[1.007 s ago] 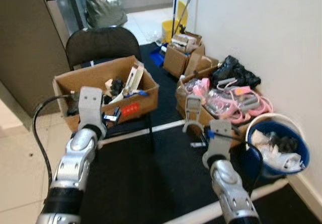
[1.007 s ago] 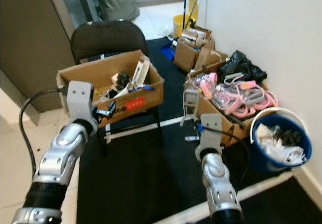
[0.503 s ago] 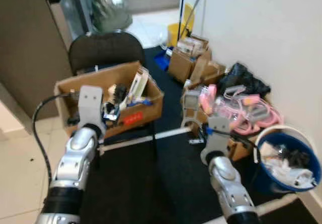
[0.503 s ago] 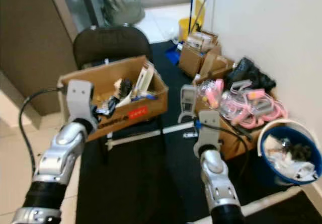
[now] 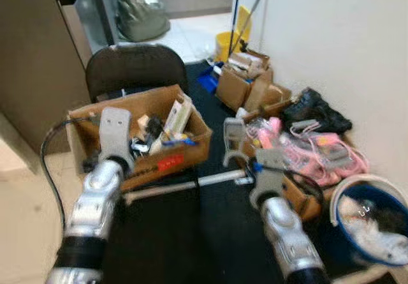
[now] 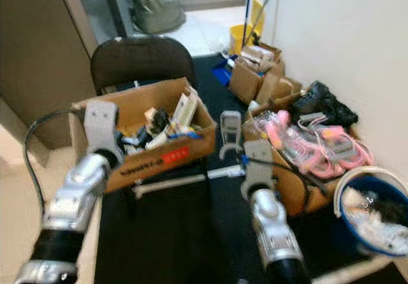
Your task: Picking trash to rubbish bin
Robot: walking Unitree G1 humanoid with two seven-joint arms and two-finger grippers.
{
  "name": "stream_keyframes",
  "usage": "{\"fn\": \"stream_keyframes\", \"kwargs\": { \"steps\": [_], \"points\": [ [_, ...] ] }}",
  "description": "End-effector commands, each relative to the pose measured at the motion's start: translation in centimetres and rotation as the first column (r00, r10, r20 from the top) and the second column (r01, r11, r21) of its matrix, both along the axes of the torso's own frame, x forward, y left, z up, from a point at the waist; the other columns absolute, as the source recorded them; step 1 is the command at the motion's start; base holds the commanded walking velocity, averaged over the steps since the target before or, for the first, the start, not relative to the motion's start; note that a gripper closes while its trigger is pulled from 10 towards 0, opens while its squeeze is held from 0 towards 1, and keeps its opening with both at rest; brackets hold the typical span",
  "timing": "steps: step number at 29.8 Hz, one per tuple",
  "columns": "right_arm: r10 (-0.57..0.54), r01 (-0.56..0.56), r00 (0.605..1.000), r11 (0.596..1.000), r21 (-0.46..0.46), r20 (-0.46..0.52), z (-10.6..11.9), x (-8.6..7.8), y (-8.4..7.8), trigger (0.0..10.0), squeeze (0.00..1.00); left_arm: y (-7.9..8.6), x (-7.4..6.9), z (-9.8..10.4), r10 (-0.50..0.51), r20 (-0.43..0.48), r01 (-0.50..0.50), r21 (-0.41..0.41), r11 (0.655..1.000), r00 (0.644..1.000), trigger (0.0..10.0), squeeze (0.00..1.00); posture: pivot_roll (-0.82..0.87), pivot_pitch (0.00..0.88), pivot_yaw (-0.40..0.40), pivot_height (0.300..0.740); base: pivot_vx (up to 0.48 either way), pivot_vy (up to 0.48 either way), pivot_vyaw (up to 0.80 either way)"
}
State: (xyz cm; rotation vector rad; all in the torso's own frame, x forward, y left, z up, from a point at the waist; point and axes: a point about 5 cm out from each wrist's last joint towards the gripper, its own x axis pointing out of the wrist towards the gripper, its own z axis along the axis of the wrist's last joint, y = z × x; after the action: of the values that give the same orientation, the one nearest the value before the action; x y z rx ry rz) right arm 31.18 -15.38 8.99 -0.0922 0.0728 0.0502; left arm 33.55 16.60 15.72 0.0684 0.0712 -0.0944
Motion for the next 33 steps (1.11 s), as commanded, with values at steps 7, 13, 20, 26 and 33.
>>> {"fn": "stream_keyframes", "kwargs": {
  "steps": [7, 13, 20, 26, 33],
  "points": [
    [0.009, -0.01, 1.0, 0.999, 0.042, 0.021, 0.1, 0.01, 0.99, 10.0, 0.0, 0.52, -0.17, -0.28, 0.011, -0.008, -0.011, 0.011, 1.0, 1.0, 10.0, 0.0, 0.02, 0.104, 0.047, 0.74, 0.344, 0.0, 0.38],
    [0.002, -0.003, 1.0, 0.999, 0.054, 0.013, -0.09, -0.1, 0.83, 10.0, 0.0, 0.49, -0.29, -0.27, -0.003, -0.003, 0.003, 0.015, 1.0, 1.0, 10.0, 0.0, 0.02, 0.097, 0.048, 0.74, 0.334, 0.0, 0.0],
    [0.003, -0.003, 1.0, 0.999, 0.041, 0.004, -0.36, -0.28, 0.84, 10.0, 0.0, 0.41, -0.36, -0.4, -0.007, -0.006, 0.007, 0.018, 1.0, 1.0, 10.0, 0.0, 0.02, 0.09, 0.048, 0.74, 0.332, 0.0, 0.0],
    [0.003, -0.003, 1.0, 0.999, 0.044, 0.004, -0.43, -0.31, 0.88, 10.0, 0.0, 0.28, -0.37, -0.42, -0.014, -0.006, 0.014, 0.015, 1.0, 1.0, 10.0, 0.0, 0.02, 0.086, 0.047, 0.74, 0.331, 0.0, 0.0],
    [0.005, -0.005, 1.0, 0.999, 0.045, 0.0, -0.49, -0.31, 0.94, 10.0, 0.0, 0.2, -0.43, -0.48, -0.017, -0.008, 0.017, 0.016, 1.0, 1.0, 10.0, 0.0, 0.03, 0.09, 0.047, 0.74, 0.333, 0.0, 0.0]
  ]
}}
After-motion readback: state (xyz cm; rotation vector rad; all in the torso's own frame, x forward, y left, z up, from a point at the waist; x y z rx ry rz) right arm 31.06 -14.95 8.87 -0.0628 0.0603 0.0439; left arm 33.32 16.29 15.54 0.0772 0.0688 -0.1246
